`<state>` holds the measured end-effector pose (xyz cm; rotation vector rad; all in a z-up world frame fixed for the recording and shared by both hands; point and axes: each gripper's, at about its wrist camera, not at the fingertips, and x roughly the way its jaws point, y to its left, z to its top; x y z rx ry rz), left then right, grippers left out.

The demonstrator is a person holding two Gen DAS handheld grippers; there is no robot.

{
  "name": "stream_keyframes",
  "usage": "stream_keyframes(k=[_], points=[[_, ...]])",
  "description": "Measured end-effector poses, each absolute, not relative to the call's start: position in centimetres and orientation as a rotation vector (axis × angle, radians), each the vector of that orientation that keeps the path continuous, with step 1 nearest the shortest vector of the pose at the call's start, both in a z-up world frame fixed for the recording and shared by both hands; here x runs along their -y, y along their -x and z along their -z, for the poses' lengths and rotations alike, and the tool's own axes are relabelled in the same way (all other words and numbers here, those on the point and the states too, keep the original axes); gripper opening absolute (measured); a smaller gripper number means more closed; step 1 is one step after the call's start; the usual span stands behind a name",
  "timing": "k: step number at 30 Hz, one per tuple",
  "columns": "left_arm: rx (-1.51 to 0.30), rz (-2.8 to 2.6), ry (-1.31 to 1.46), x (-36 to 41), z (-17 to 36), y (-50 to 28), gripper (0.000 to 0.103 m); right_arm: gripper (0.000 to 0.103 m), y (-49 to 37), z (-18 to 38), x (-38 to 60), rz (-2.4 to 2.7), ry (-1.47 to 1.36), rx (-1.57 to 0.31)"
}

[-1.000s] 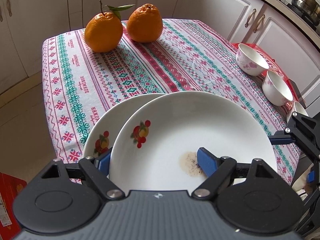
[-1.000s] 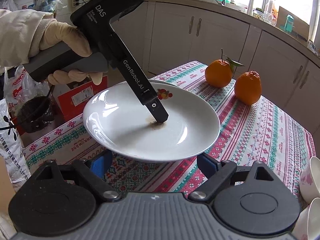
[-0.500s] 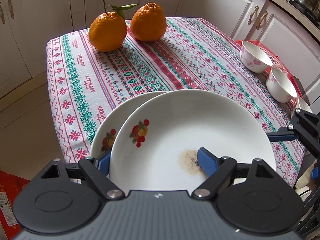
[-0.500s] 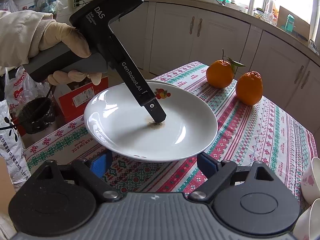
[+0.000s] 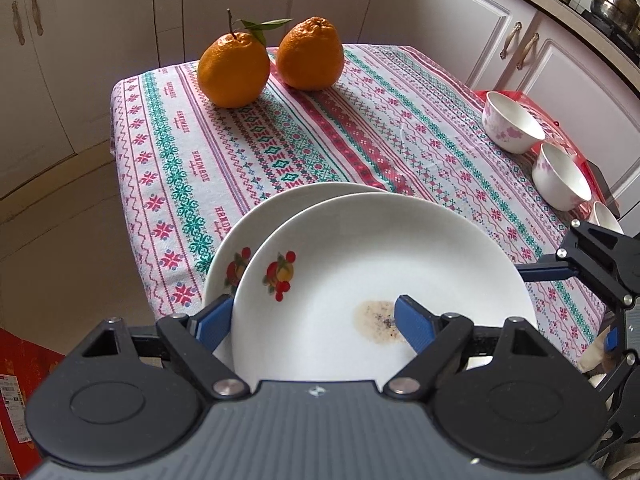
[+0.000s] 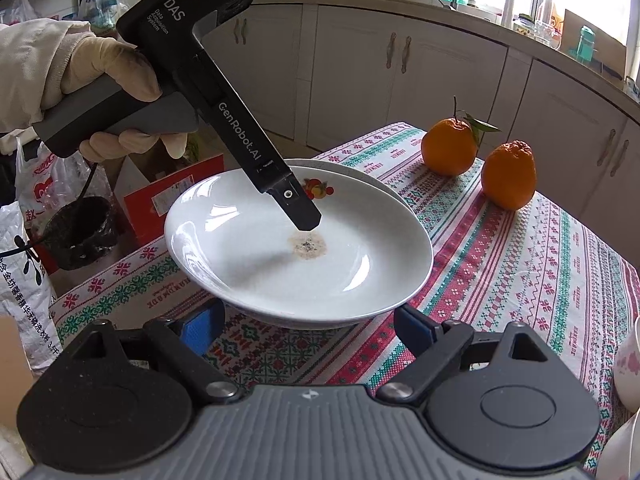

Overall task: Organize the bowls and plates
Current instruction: 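Lower the held plate onto the plate stack and open the left tool, then grasp the rim of a white bowl with the right tool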

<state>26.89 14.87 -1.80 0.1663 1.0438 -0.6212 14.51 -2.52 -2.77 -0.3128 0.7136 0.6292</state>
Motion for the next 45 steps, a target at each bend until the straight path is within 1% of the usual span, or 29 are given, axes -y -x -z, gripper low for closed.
stream_keyframes(k=[9, 15, 20, 26, 34, 42, 45], points=[[-1.015, 0.601, -0.179, -15.2, 1.2, -26.5, 0.087, 0.094, -14.6, 3.0, 2.3, -0.628, 0.309, -0.714], [-0.990, 0.578, -0.192, -15.3, 1.3, -26.1, 0.092, 0.094, -14.5, 3.0, 2.4, -0.626, 0.308, -0.708], [-0.958, 0.539, -0.208, -15.4, 1.3, -25.7, 0.093, 0.102, -13.9, 2.6, 3.0, -0.612, 0.311, -0.697], [-0.863, 0.511, -0.235, -14.5, 0.6, -23.4, 0.093, 0.103, -12.9, 2.0, 5.0, -0.557, 0.297, -0.685], [-0.681, 0.554, -0.299, -9.9, -0.5, -17.3, 0.096, 0.103, -10.3, 0.5, 9.8, -0.422, 0.268, -0.639], [-0.624, 0.668, -0.172, -4.1, 0.7, -12.8, 0.096, 0.103, -6.7, -0.8, 16.8, -0.278, 0.243, -0.615], [-0.585, 0.695, -0.174, -1.5, 1.2, -11.6, 0.096, 0.103, -5.7, -1.0, 19.6, -0.227, 0.219, -0.616]])
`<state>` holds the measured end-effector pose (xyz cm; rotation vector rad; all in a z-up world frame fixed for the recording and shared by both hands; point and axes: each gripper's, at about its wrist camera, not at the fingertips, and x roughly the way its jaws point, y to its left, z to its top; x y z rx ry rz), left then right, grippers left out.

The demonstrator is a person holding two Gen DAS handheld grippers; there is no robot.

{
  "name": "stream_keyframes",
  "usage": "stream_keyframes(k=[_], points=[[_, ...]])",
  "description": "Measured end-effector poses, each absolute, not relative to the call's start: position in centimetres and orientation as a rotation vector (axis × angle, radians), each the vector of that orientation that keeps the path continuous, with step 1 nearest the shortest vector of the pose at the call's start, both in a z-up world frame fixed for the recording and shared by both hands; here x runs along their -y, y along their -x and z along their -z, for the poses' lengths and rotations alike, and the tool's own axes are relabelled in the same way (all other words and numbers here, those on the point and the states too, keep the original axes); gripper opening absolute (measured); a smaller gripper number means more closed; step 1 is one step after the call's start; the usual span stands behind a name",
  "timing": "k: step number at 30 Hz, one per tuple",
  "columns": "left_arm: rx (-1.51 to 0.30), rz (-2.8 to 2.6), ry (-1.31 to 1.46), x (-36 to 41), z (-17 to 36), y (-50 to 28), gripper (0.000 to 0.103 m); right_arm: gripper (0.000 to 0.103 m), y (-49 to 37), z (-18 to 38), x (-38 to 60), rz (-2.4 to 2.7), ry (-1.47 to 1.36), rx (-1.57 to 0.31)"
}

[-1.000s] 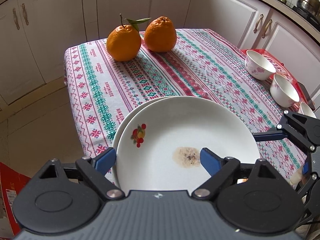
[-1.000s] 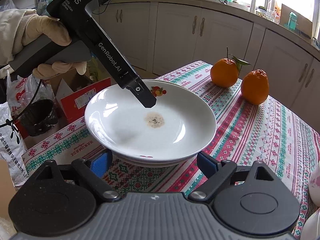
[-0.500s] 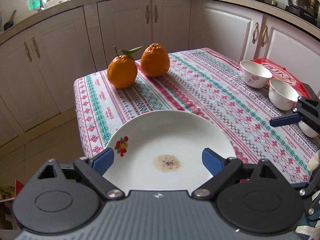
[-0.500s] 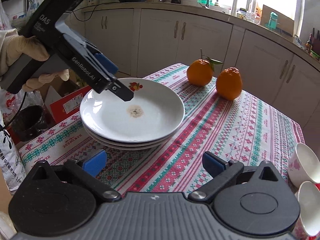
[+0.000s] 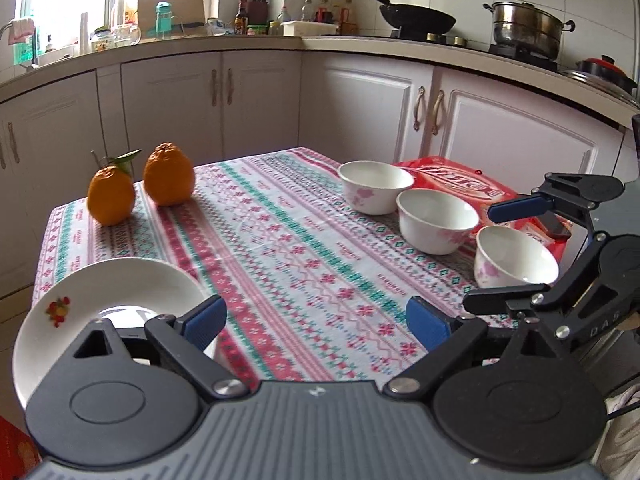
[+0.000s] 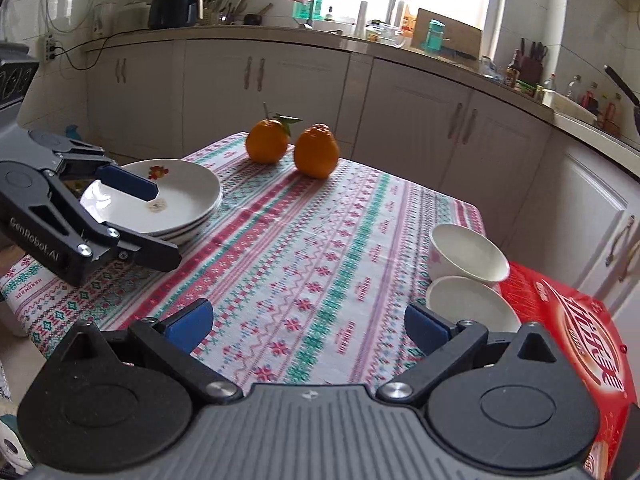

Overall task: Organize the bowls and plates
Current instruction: 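Grasp the rim of a white bowl with the right tool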

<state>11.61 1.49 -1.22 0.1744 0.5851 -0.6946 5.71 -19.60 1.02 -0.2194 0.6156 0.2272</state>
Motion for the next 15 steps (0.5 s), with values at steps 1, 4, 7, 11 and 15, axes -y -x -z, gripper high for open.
stream_keyframes(k=[1, 4, 7, 11, 15], points=[[-0.576, 0.705, -0.179, -0.5, 1.4, -11.3, 0.096, 0.103, -5.3, -1.0, 20.6, -0.210, 0.212, -0.614], [-0.570, 0.751, -0.205, 2.3, 2.1, -10.4, 0.096, 0.103, -4.4, -1.1, 23.1, -0.165, 0.192, -0.611], [-0.572, 0.805, -0.238, 4.9, 2.7, -9.5, 0.096, 0.103, -3.7, -1.0, 25.3, -0.131, 0.169, -0.612], [-0.573, 0.879, -0.284, 8.2, 3.7, -8.5, 0.096, 0.103, -3.4, -0.3, 28.0, -0.084, 0.133, -0.630], [-0.581, 0.938, -0.328, 11.0, 4.9, -7.6, 0.096, 0.103, -3.2, 0.6, 30.4, -0.063, 0.079, -0.656]])
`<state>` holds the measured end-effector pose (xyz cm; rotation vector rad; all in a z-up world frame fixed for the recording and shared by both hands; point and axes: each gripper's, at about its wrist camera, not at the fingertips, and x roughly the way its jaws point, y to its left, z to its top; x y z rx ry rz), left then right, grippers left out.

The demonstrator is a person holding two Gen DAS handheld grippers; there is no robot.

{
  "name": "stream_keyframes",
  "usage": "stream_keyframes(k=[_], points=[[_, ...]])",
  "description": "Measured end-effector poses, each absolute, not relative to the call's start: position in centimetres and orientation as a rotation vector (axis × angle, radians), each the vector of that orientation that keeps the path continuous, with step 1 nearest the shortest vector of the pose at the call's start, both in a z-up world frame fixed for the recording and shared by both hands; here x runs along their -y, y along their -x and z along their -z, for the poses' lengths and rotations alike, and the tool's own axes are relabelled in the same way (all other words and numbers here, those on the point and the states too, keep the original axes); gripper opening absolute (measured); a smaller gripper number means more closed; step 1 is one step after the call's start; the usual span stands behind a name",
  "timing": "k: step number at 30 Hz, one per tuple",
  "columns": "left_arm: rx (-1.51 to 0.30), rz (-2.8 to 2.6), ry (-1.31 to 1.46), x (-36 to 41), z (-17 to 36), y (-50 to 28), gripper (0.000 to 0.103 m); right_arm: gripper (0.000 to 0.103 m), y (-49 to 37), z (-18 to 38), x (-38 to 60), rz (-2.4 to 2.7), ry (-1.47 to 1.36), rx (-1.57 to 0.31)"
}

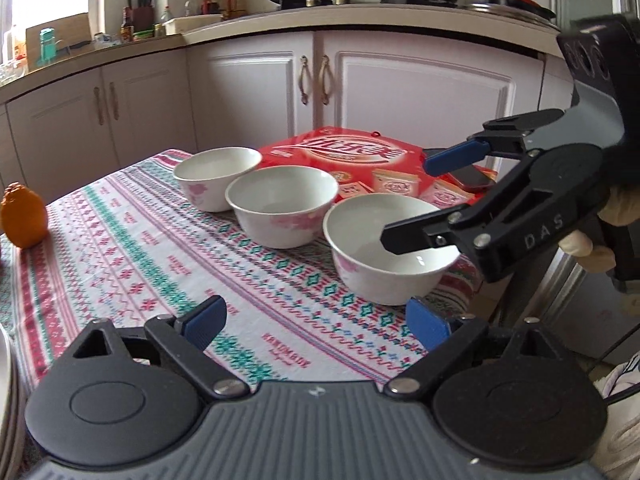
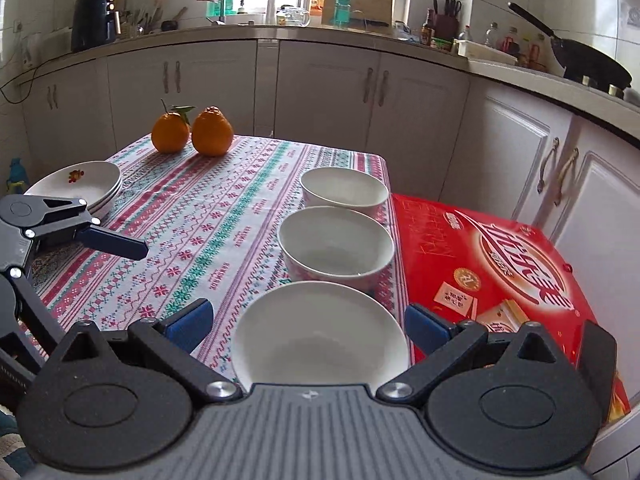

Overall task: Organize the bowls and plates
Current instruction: 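Grasp the rim of a white bowl with the right tool, then lift the white bowl with the right tool and carry it toward the plates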

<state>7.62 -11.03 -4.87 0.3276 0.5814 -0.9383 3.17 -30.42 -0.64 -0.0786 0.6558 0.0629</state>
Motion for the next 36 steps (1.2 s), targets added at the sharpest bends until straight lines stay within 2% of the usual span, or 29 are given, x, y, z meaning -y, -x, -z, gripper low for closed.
stream_keyframes(k=[7, 11, 15, 21, 26, 36], points=[[-0.599, 1.009, -0.364, 14.7, 6.6, -6.8, 0.096, 0.101, -3.7, 2.4, 33.3, -0.090, -0.020, -0.717], [-0.598, 1.018, -0.354, 15.7, 6.9, -6.9, 0.096, 0.090, -4.1, 2.9, 34.1, -0.113, -0.046, -0.738], [-0.594, 1.027, -0.345, 16.1, 7.0, -7.0, 0.094, 0.086, -4.8, 3.1, 35.0, -0.134, -0.084, -0.753], [-0.575, 1.037, -0.359, 16.7, 7.1, -6.8, 0.093, 0.072, -5.9, 3.6, 36.3, -0.167, -0.169, -0.791], [-0.571, 1.037, -0.352, 17.1, 7.0, -7.0, 0.084, 0.065, -6.3, 3.7, 36.5, -0.184, -0.183, -0.801], [-0.570, 1.041, -0.340, 17.2, 6.9, -7.3, 0.084, 0.064, -6.3, 3.7, 36.4, -0.186, -0.174, -0.808]])
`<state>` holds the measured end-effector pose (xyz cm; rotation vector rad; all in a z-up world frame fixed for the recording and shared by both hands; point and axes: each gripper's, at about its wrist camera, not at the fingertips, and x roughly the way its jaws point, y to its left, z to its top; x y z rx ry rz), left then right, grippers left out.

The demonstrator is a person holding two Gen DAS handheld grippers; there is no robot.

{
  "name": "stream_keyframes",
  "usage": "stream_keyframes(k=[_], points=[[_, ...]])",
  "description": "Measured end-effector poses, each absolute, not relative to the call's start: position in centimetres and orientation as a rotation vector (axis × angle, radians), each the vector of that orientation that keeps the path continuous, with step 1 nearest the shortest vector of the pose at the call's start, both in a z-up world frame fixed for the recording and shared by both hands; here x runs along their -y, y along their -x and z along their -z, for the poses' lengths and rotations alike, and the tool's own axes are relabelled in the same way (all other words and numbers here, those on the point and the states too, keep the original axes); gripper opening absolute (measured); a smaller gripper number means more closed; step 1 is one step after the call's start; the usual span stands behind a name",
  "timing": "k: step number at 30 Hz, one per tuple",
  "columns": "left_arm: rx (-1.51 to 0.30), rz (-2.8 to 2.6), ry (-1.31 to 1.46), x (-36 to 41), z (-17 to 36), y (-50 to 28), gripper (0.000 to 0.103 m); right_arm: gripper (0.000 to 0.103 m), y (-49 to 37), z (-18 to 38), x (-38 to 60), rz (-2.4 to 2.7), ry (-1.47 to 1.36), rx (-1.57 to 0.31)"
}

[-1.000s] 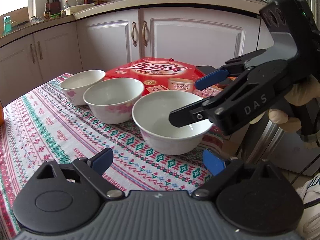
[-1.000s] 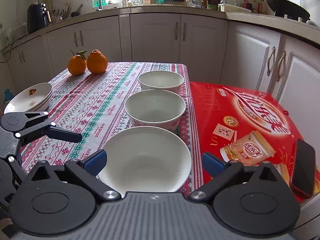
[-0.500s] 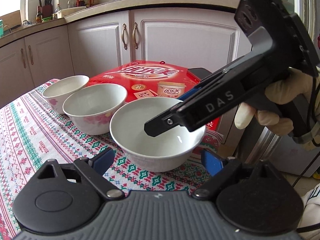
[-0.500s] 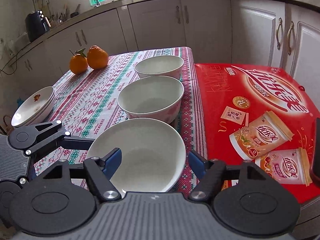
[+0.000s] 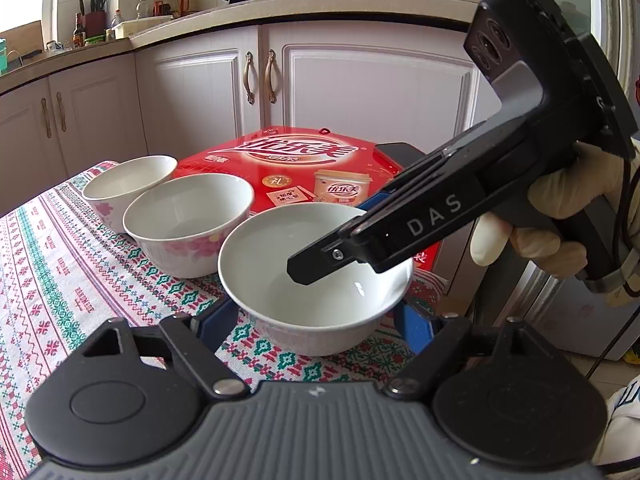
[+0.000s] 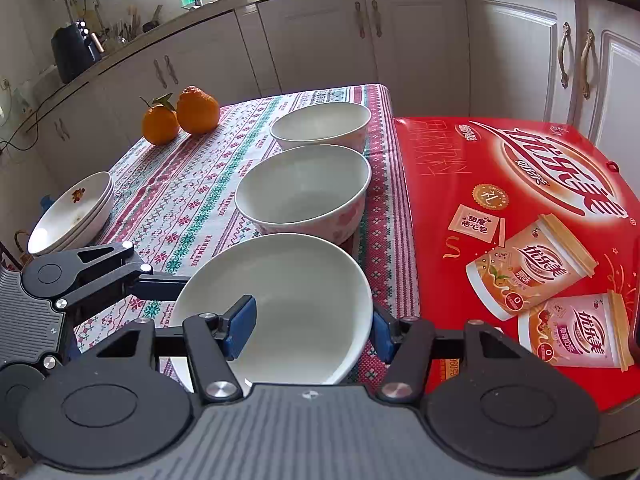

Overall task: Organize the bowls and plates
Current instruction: 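Lift the white bowl with the right tool and carry it toward the plates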

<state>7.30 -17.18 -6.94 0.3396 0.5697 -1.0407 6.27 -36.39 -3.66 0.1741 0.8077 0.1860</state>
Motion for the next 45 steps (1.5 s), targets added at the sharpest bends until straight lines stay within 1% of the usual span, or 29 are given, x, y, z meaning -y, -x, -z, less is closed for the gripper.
stream_keyframes(k=[9, 24, 35, 45], points=[[-0.580, 1.022, -0.332, 16.0, 6.3, -7.1, 0.084, 0.065, -6.1, 2.8, 35.2, -0.210, -0.165, -0.798], [-0.592, 0.889, -0.286, 9.7, 4.5, -7.0, 0.084, 0.065, -8.3, 1.1, 28.8, -0.365, -0.101, -0.777], [-0.612, 0.792, -0.242, 4.8, 4.4, -8.1, 0.084, 0.065, -11.3, 1.5, 23.5, -0.471, -0.045, -0.790], [-0.629, 0.744, -0.216, 3.2, 5.0, -9.7, 0.084, 0.065, -13.7, 2.1, 21.2, -0.515, -0.019, -0.807]])
